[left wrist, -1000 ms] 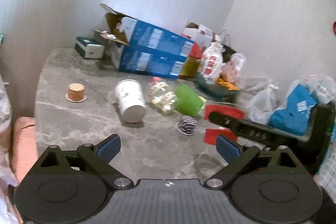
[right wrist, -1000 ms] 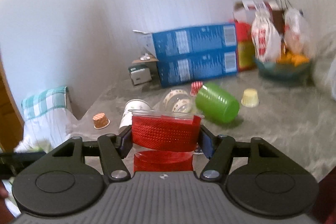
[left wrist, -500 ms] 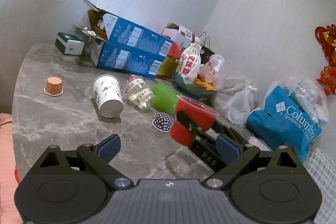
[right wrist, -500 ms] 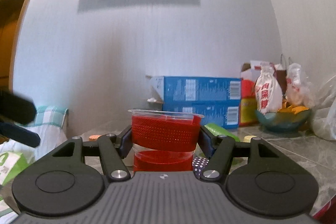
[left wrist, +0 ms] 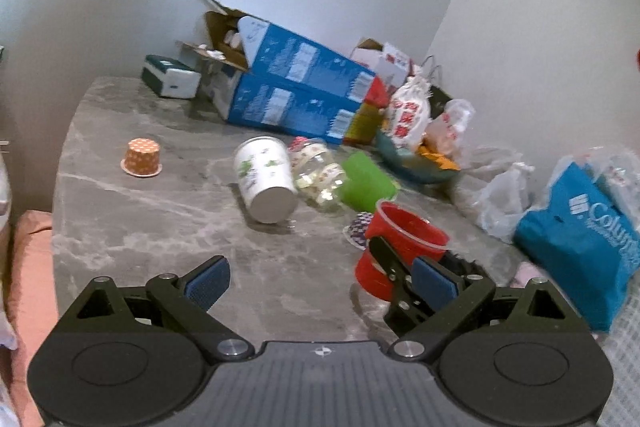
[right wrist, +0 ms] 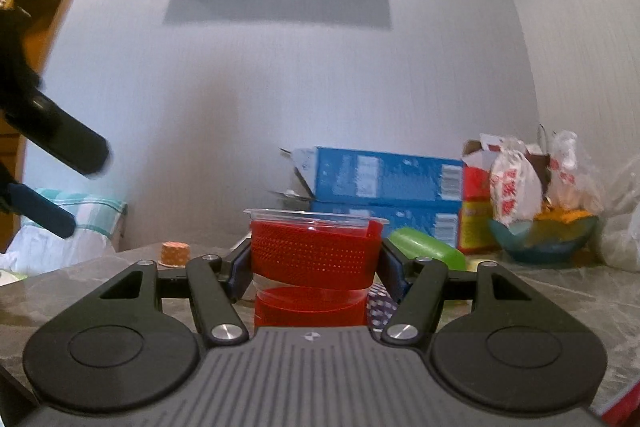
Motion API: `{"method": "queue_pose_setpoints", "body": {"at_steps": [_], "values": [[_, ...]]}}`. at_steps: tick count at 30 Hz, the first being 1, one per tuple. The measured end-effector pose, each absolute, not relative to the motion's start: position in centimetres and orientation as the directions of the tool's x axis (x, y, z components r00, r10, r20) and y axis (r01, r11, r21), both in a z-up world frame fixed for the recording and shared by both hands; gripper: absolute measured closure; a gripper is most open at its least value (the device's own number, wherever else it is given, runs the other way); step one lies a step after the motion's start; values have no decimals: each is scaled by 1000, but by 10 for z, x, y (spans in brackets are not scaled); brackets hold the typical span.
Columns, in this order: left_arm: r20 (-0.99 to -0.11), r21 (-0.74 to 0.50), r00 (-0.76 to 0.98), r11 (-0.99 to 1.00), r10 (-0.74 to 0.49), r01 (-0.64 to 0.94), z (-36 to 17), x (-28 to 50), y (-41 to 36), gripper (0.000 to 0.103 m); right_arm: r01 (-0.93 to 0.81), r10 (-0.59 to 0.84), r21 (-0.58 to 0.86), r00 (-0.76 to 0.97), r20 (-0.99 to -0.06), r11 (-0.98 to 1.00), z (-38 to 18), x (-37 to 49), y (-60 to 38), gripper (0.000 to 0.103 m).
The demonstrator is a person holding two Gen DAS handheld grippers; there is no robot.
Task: Flip cup upright
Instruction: 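Rotate the held cup with the right gripper until its rim faces up, then lower the upright cup onto the table and open the right gripper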
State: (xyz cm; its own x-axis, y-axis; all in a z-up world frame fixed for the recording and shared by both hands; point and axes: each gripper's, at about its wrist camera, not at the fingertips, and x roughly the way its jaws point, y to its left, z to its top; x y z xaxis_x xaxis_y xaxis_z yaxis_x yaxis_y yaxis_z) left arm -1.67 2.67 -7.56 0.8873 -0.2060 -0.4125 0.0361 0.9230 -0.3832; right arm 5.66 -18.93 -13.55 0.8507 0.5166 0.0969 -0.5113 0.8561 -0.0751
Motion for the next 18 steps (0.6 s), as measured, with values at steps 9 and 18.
{"method": "queue_pose_setpoints", "body": {"at_steps": [9, 18], "values": [[-445, -393, 875, 920, -191, 1, -85, -10, 36, 4, -529, 532, -56, 845, 53, 846, -143, 61, -184, 38], [-461, -392, 866, 920, -193, -4, -88, -7, 34, 4, -535, 537, -42, 841, 65, 844, -147, 61, -185, 18]]}}
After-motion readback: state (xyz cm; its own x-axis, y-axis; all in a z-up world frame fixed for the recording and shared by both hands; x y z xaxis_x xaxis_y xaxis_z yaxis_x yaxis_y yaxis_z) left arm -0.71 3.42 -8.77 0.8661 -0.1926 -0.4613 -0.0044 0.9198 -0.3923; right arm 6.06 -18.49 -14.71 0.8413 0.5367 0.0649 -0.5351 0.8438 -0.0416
